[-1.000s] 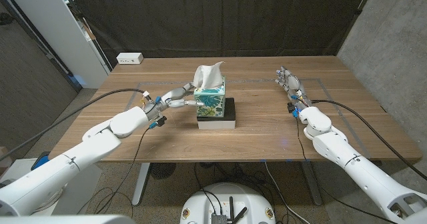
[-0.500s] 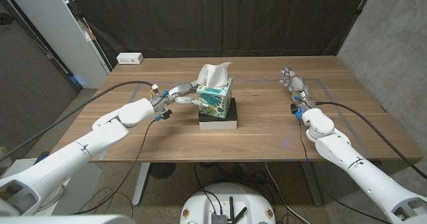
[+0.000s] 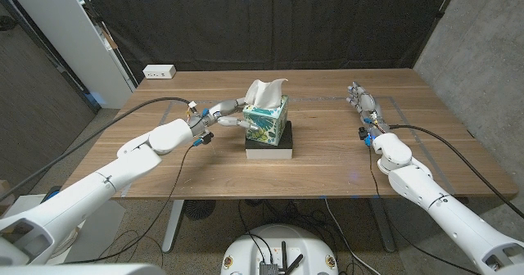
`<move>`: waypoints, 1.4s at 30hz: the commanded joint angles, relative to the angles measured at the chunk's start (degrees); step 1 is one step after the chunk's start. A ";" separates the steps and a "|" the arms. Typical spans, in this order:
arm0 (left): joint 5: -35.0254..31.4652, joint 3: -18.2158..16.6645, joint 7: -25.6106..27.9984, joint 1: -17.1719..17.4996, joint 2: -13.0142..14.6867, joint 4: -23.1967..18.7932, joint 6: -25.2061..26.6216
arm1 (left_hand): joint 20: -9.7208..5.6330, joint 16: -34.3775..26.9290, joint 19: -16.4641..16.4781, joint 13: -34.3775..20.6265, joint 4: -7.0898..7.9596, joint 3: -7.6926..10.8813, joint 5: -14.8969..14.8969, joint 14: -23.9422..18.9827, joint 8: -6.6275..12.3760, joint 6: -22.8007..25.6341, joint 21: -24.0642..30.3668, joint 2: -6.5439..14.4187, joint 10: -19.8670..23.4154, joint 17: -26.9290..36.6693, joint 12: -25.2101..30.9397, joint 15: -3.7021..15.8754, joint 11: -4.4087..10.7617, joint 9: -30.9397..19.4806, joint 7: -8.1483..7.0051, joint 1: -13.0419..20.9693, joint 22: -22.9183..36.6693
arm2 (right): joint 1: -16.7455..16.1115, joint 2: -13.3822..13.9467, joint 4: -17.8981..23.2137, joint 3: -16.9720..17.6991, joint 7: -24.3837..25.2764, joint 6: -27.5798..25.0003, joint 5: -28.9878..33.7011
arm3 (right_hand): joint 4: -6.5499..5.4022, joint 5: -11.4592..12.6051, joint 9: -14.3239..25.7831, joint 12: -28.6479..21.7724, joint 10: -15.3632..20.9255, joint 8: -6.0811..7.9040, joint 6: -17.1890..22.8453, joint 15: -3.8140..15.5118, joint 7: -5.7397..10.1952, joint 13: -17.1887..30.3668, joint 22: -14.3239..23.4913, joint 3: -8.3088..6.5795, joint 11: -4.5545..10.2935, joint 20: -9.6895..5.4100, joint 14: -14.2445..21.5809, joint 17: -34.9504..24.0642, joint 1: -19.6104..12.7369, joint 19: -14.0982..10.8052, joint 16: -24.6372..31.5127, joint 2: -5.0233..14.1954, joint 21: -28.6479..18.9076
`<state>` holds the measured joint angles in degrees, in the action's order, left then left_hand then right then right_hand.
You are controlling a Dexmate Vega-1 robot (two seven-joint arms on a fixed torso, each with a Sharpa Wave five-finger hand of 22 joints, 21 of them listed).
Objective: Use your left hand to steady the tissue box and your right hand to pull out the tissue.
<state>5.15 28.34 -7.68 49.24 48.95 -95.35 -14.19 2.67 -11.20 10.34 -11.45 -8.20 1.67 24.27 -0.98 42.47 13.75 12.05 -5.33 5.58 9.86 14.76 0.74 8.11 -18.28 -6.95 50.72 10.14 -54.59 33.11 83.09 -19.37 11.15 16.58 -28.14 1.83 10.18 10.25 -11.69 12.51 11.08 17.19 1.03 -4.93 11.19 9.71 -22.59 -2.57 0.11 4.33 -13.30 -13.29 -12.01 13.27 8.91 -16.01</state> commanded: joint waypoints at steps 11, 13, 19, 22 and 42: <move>7.74 -2.38 1.15 3.16 -1.89 0.53 -3.00 | 0.77 -0.35 2.70 -0.14 -0.37 4.43 -7.94 -5.18 10.56 7.72 0.29 6.52 6.25 0.15 0.33 0.46 -1.36 -9.84 3.09 5.56 0.35 | 1.37 0.03 -0.94 -0.54 -0.19 -0.61 0.88 | 0.35 -0.12 0.19 0.17 0.22 -0.04 0.27 -0.29 -0.29 0.11 0.23 -0.03 -0.21 -0.17 0.26 -0.15 -0.04 -0.26 0.08 -0.22 0.47; 8.65 -2.47 0.80 3.18 -2.11 0.64 -3.09 | 0.91 -0.69 2.94 -0.17 -0.47 4.72 -8.57 -6.58 11.07 7.26 0.34 6.84 6.48 0.16 0.20 0.75 -1.46 -10.51 3.39 5.88 0.38 | 1.50 0.03 -1.04 -0.60 -0.26 -0.64 0.94 | 0.36 -0.12 0.19 0.17 0.23 -0.04 0.28 -0.27 -0.33 0.11 0.23 -0.03 -0.20 -0.23 0.26 -0.15 -0.02 -0.25 0.08 -0.20 0.52; 11.28 -2.75 -0.58 3.07 -1.95 -0.06 -1.62 | 0.94 -0.62 3.12 -0.25 -0.57 5.10 -9.72 -7.58 11.66 5.36 0.32 7.18 6.73 0.19 -0.10 1.25 -2.18 -11.79 3.91 6.25 0.43 | 1.67 0.20 -0.99 -0.69 -0.04 -1.02 1.26 | 0.42 -0.13 0.19 0.17 0.26 -0.05 0.27 -0.22 -0.20 0.11 0.23 -0.04 -0.14 -0.23 0.26 -0.13 0.01 -0.24 0.06 -0.15 0.67; 11.80 -3.05 -0.48 3.22 -1.48 -1.17 -0.33 | 1.11 -0.41 2.90 -0.30 -0.58 5.25 -10.14 -7.47 11.98 4.83 0.21 7.35 6.59 0.21 -0.30 0.81 -2.99 -12.29 4.33 6.36 0.45 | 1.76 0.14 -1.09 -0.73 0.13 -1.12 1.34 | 0.45 -0.12 0.19 0.17 0.27 -0.07 0.23 -0.11 -0.24 0.11 0.23 -0.05 -0.12 -0.26 0.21 -0.12 0.01 -0.26 0.04 -0.13 0.72; 11.43 -9.57 7.87 9.65 4.61 -15.35 9.61 | 1.84 0.43 0.91 -0.53 -0.11 5.83 -12.12 -6.27 13.70 1.50 -0.40 8.53 5.02 0.32 -1.65 -1.27 -5.53 -15.11 5.31 5.63 0.58 | 1.86 0.02 -3.34 -0.56 -1.65 0.78 0.51 | 0.70 -0.12 0.18 0.20 0.27 -0.03 0.42 0.01 -0.23 0.10 0.24 -0.13 -0.06 -0.42 0.19 -0.02 -0.01 -0.19 -0.02 -0.02 1.19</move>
<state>15.93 22.30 -4.35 55.12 50.73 -103.52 -10.00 4.42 -10.95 11.64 -11.88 -9.56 6.39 12.39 -7.07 47.05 15.92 11.81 2.56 10.71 10.01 13.47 -0.09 3.26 -18.28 -1.62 56.45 10.55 -52.99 33.23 81.38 -19.97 10.84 16.02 -27.07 2.31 10.18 10.25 -11.69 12.50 11.08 17.19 1.03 -4.93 11.19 9.71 -22.60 -2.56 0.11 4.33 -13.32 -13.29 -12.01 13.27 8.91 -15.03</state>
